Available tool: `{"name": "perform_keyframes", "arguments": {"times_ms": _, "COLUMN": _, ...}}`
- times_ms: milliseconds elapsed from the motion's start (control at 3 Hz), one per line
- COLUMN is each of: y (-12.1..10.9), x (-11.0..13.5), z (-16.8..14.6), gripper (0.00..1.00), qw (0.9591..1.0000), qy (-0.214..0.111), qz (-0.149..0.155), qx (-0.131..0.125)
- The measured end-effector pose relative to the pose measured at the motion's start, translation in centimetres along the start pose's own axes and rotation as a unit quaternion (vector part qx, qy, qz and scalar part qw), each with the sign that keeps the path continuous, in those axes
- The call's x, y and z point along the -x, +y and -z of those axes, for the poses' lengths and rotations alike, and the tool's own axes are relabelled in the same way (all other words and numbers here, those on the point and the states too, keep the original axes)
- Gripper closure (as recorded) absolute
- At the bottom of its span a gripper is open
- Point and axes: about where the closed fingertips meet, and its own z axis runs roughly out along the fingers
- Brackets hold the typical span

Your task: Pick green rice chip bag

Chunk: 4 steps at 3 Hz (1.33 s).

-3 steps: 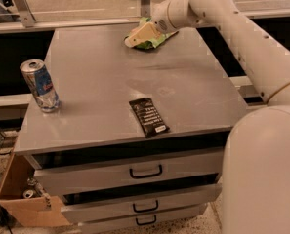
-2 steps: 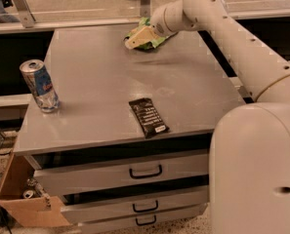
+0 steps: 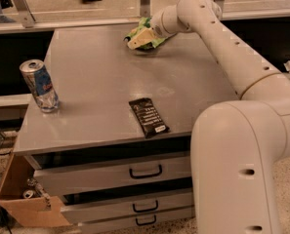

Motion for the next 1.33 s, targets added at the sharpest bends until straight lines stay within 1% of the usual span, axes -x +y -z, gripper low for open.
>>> {"name": "perform_keyframes", "arguments": {"times_ms": 333, "y": -0.7, "x": -1.1, "z": -1.3, "gripper": 0.17, "qw": 0.9998, "qy": 0.014, "qz": 0.006, "qx": -0.007}}
{"name": "perform_keyframes", "arguments": {"times_ms": 667, "y": -1.1, "x": -2.0, "z": -2.0, "gripper": 0.42, "qw": 0.9996, "qy": 0.023, "qz": 0.01, "qx": -0.012}}
{"name": "perform_keyframes", "arguments": {"times_ms": 1000, "y": -1.4, "x": -2.3, "z": -2.0, "gripper": 0.64, "qw": 0.9995, "qy": 0.024, "qz": 0.012, "qx": -0.015}}
{"name": "perform_keyframes", "arguments": {"times_ms": 1333, "y": -1.2, "x": -1.5, "z": -1.6, "gripper": 0.88, "qw": 0.9996, "qy": 0.012, "qz": 0.021, "qx": -0.011}}
